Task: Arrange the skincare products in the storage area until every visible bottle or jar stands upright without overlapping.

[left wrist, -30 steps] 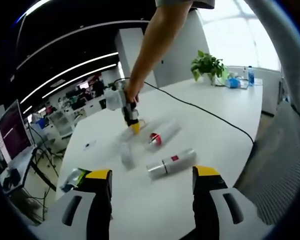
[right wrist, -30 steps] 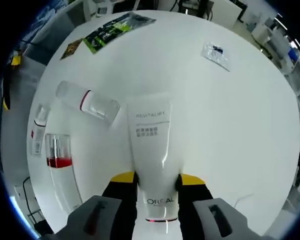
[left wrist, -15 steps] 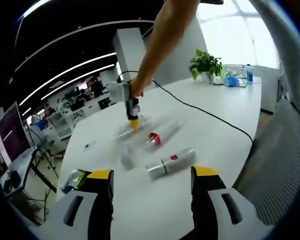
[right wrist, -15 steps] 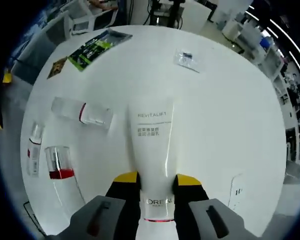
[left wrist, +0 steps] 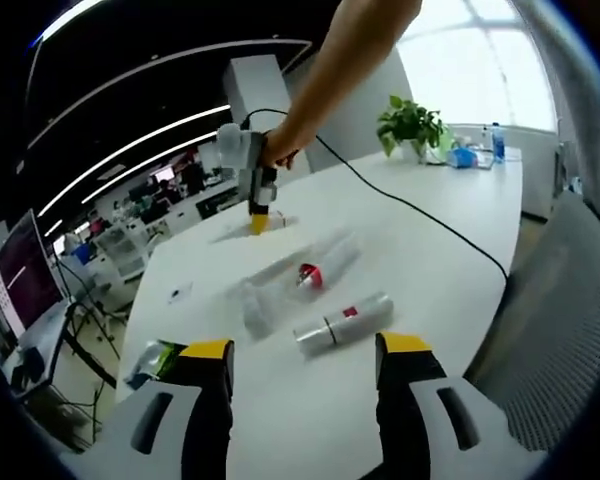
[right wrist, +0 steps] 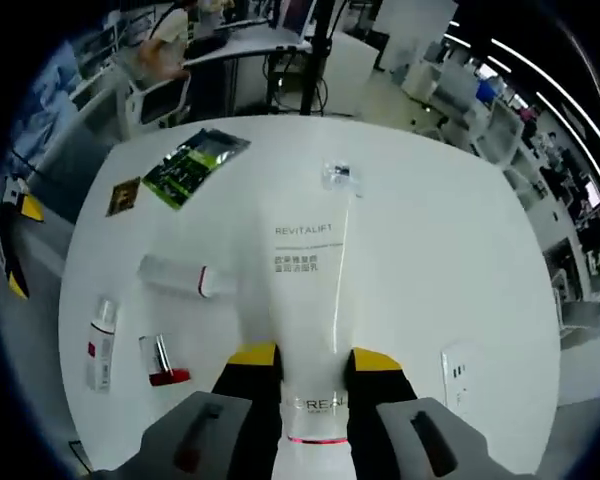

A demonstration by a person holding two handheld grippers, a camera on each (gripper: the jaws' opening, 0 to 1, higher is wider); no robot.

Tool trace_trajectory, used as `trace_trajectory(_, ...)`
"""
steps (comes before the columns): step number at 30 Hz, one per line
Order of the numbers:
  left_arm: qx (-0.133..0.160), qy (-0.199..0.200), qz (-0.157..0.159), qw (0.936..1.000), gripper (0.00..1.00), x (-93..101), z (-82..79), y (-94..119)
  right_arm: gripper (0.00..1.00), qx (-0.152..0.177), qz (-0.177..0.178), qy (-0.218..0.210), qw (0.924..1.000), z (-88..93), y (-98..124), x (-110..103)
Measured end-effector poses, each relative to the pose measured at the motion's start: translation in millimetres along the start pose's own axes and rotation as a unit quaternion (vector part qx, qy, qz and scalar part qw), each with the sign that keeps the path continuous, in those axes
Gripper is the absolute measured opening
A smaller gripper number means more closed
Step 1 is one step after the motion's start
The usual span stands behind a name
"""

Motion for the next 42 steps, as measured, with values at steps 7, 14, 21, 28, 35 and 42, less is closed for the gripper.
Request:
trace_trajectory(7, 0.005, -0.001, 0.001, 1.0000, 0.53, 0.5, -1.9, 0.6, 0.16, 0.046, 0.025, -0.008, 0.9986, -7.4, 40.7, -8.3)
trace_trajectory(14, 0.012, 0.003, 0.005, 0.9999, 0.54, 0.5, -3.7, 1.3, 0.16, 0.105, 0.055, -0.047, 0.9919, -5.7, 82.5, -19.6)
trace_trajectory(21, 0.028, 0.007, 0.006, 0.9996, 0.56, -2.1, -7.1, 3.0, 0.17, 0.167, 0.072, -0.087, 0.9793, -4.6, 115.2, -33.7)
trace_trajectory(28, 0.045, 0.011, 0.020, 0.9987, 0.56, -3.8, -13.2, 4.9, 0.17, 0.231, 0.075, -0.126, 0.9619, -1.9, 142.4, -64.4)
trace_trajectory(35, 0.086, 0.072, 0.039, 0.9929, 0.57, -15.6, -28.7, 9.7, 0.17, 0.294, 0.083, -0.170, 0.9368, 1.4, 161.4, -96.9)
trace_trajectory(42, 0.111, 0.135, 0.044, 0.9837, 0.63, -27.1, -46.2, 8.7, 0.17, 0.352, 0.091, -0.217, 0.9060, 10.0, 173.6, -130.7)
Point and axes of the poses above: the point that each gripper's makers call its tool centre point, and the gripper's own axes: y roughly backward along the fingers, x roughly to its right, z roughly out of its underside, the point moved 9 cm from there along y, roughly backward along the fingers, and after that the axes turned 5 degrees about y, right-handed, at the moved point
